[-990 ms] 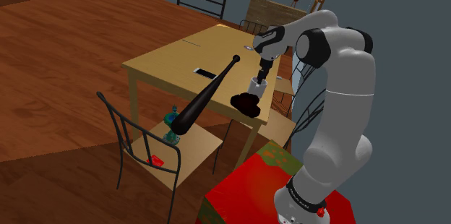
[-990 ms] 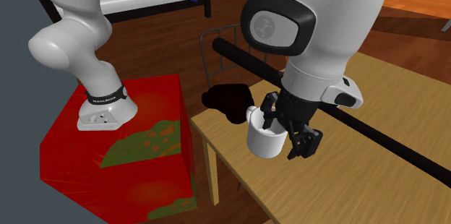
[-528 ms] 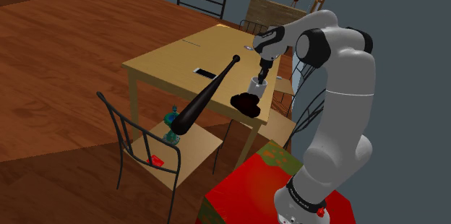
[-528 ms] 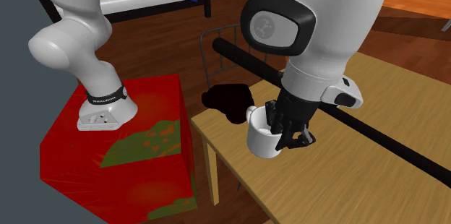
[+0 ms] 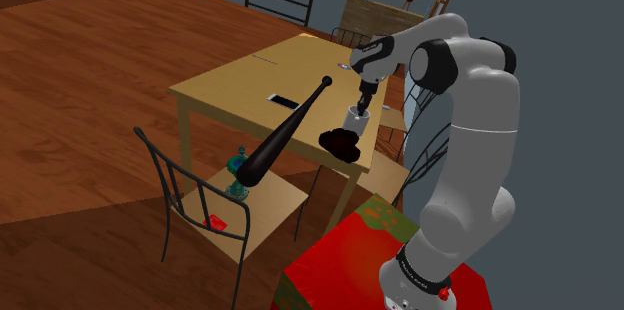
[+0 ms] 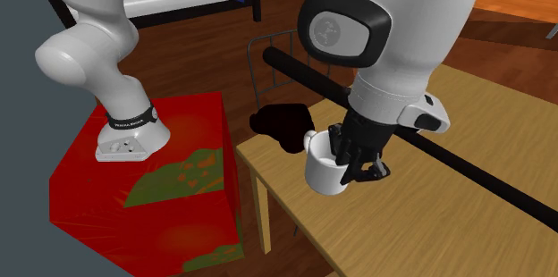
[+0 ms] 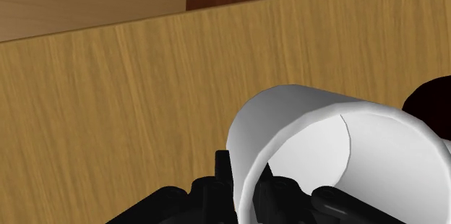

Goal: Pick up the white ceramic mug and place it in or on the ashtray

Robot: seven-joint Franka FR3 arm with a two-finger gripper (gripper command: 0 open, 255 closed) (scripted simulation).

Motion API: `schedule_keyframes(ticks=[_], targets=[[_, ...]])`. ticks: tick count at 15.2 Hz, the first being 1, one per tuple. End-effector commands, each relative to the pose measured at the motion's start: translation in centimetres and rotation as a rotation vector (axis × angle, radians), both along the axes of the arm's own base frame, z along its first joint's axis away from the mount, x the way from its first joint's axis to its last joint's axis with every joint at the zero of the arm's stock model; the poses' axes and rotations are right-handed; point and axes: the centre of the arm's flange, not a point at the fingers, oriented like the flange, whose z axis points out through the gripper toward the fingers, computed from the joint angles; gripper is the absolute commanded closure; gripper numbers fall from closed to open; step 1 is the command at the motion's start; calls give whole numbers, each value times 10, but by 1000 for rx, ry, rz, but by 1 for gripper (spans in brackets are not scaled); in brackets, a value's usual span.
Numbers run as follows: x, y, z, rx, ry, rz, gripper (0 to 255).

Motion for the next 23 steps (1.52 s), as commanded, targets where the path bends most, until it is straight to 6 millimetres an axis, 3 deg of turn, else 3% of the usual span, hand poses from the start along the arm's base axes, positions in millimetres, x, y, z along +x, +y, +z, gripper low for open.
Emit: schedule_keyframes(ticks=[1,22,23], targets=[[0,0,8,0,0,0,255],[0,0,119,0,0,0,255],[-4,12,121,0,0,0,255]])
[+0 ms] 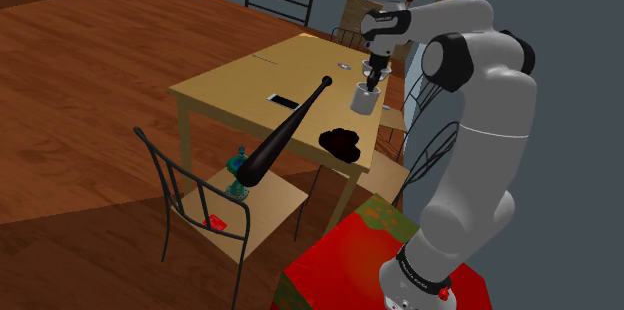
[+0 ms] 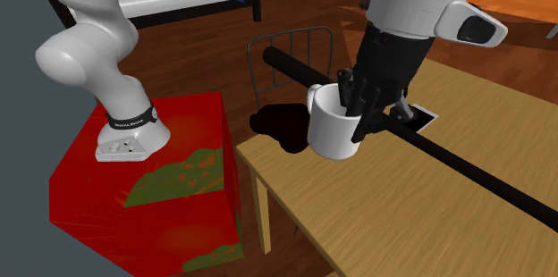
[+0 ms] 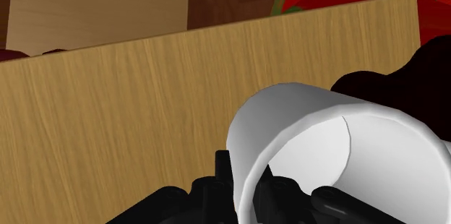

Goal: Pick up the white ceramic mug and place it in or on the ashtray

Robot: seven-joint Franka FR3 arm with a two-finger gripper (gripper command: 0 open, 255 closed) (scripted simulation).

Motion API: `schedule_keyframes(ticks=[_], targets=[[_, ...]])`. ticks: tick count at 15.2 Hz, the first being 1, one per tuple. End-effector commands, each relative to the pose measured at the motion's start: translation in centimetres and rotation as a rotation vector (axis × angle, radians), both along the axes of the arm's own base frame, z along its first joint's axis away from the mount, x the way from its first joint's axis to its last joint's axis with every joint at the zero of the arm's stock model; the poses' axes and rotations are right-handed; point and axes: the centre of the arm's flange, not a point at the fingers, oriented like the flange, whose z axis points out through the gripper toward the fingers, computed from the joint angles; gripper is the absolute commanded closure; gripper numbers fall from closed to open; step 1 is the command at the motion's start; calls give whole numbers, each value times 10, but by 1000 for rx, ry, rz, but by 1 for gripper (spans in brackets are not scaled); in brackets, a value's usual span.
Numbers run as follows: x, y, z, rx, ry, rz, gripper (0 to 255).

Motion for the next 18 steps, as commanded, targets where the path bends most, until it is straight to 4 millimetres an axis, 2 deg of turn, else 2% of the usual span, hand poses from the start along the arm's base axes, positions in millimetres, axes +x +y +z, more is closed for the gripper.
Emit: schedule_keyframes(ticks=[1,13,14,18], targets=[[-6,20,6,0,0,0,255],[-52,171,24,0,0,0,255],[-54,177,25,0,0,0,255],[-54,177,4,0,0,0,255]])
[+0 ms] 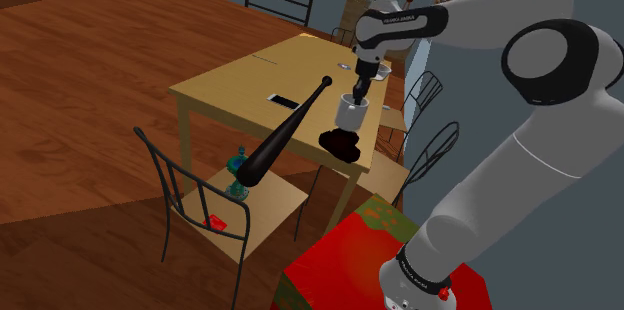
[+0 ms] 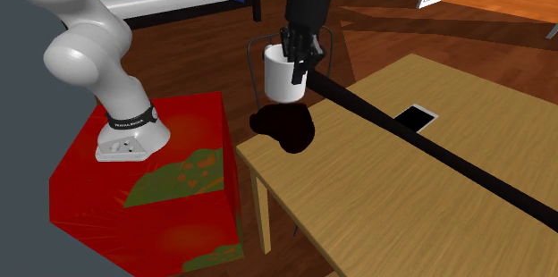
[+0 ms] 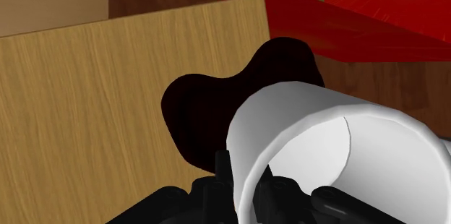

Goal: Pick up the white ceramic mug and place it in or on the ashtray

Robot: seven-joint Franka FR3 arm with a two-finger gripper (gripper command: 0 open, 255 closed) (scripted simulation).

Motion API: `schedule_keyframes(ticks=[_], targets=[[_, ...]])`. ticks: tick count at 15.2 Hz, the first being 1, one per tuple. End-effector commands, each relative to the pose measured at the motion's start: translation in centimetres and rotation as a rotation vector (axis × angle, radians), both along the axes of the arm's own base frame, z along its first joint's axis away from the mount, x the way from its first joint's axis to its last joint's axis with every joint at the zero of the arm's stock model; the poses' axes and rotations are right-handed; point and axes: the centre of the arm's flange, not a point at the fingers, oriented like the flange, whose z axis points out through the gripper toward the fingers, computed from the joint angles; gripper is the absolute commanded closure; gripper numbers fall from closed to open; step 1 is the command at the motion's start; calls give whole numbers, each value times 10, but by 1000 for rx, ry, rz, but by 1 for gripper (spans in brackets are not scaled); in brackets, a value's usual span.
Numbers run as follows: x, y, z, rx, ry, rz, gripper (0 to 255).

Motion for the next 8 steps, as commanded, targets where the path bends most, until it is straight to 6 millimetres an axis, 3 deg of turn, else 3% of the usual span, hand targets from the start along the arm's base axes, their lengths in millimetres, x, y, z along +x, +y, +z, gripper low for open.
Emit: schedule_keyframes(ticks=[1,8], targets=[[0,1,-10,0,0,0,255],[0,1,-47,0,0,0,255]])
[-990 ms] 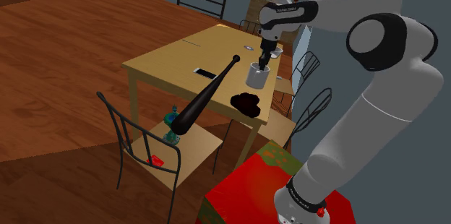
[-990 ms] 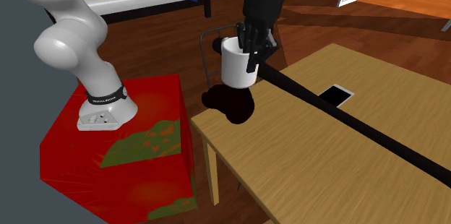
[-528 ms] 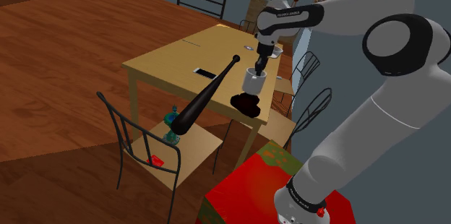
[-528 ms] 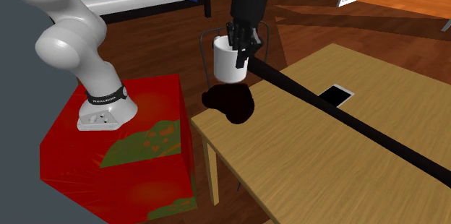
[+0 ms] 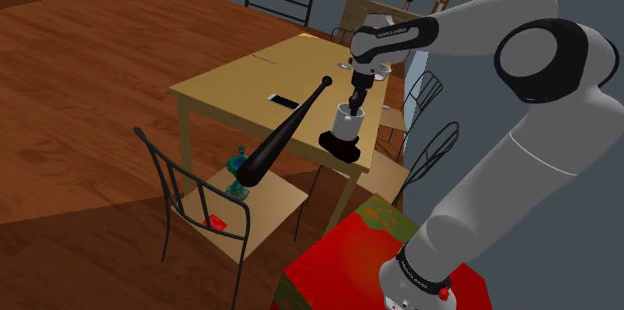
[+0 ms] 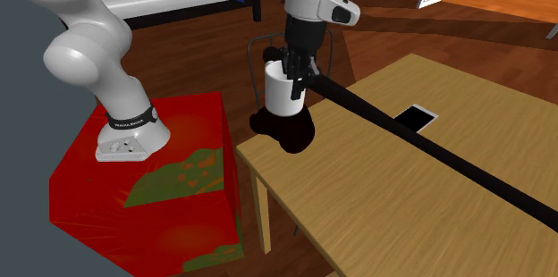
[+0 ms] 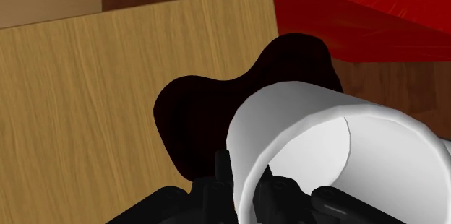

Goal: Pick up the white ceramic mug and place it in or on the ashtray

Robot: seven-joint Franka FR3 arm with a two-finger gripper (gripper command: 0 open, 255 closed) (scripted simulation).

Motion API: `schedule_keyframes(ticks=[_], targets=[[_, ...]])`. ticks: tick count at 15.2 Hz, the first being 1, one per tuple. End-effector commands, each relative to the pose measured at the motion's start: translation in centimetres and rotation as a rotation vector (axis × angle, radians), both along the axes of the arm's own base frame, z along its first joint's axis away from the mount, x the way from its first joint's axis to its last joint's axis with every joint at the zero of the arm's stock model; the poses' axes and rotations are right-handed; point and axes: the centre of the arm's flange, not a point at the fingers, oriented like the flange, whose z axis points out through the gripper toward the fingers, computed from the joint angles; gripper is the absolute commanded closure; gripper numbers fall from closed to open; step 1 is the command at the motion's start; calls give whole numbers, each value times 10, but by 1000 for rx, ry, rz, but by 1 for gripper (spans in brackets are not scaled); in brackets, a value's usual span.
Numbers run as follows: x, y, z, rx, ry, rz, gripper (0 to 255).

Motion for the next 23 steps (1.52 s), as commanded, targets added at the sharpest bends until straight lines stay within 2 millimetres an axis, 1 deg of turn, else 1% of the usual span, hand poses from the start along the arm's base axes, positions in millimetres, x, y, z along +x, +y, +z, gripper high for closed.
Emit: schedule_keyframes(ticks=[1,5,13,14,19,22,23], targets=[[0,0,-10,0,-1,0,255],[0,0,-34,0,-1,0,255],[0,0,-34,0,-1,0,255],[0,0,-34,0,-1,0,0],[0,0,-34,0,-1,0,0],[5,1,5,0,-1,0,0],[6,1,16,0,-1,0,0]])
